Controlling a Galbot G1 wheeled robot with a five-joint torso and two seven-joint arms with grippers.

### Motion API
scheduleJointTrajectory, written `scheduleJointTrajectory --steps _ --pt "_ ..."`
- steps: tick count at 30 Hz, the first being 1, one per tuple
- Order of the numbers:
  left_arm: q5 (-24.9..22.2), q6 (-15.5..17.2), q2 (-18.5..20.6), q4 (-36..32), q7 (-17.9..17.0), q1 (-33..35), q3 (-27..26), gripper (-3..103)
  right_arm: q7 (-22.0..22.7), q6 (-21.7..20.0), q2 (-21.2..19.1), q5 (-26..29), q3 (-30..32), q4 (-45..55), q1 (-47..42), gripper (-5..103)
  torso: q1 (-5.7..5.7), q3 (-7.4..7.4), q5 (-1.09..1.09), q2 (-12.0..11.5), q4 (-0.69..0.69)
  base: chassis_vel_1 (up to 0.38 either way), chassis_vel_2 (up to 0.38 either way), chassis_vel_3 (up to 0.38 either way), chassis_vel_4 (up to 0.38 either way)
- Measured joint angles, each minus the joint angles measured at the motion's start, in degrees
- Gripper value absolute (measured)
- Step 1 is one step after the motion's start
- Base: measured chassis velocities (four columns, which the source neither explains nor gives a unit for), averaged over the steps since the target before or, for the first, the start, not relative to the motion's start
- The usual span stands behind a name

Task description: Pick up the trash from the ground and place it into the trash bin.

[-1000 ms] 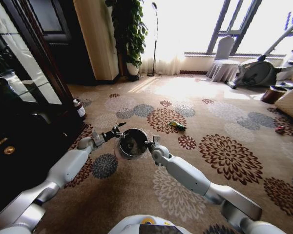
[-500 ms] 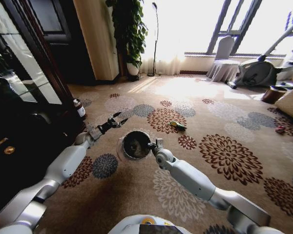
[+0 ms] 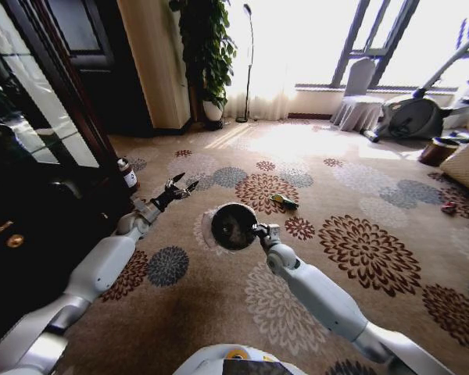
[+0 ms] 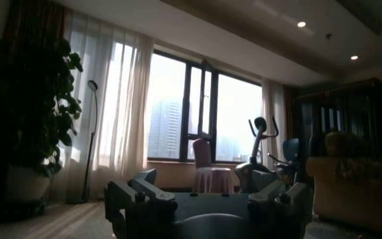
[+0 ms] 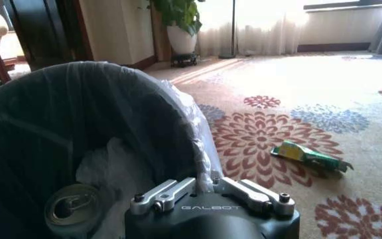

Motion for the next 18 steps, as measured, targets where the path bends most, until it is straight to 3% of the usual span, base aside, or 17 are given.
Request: scheduleJointTrajectory --steps 3,9,11,18 --pt "1.51 0.24 0.35 -1.48 -3.47 1.39 -0.60 98 -3.28 2.04 -1.07 -3.46 8.27 3.69 -7.02 0 0.00 0.00 -0.01 0.00 0.00 0.000 0.000 0.000 0.000" --pt "2.58 0.53 -0.09 -4.45 -7.09 2.84 -2.14 97 -7.87 4.90 -1.68 -7.24 17.06 7.32 -14.26 0 0.00 0.00 0.00 0.00 -0.01 0.000 0.000 0.000 0.000" --pt "3.71 1.40 -0.37 -6.58 -9.59 3.82 -2.98 95 -10.03 7.75 -1.36 -10.23 21.65 9.01 -17.98 0 0.00 0.00 0.01 0.00 -0.01 0.000 0.000 0.000 0.000" --pt "5.92 3.40 -0.34 -10.03 -15.91 6.35 -4.51 91 -10.78 13.01 0.94 -14.26 29.38 14.06 -25.68 0 0.00 -0.01 -0.01 0.00 0.00 0.000 0.000 0.000 0.000"
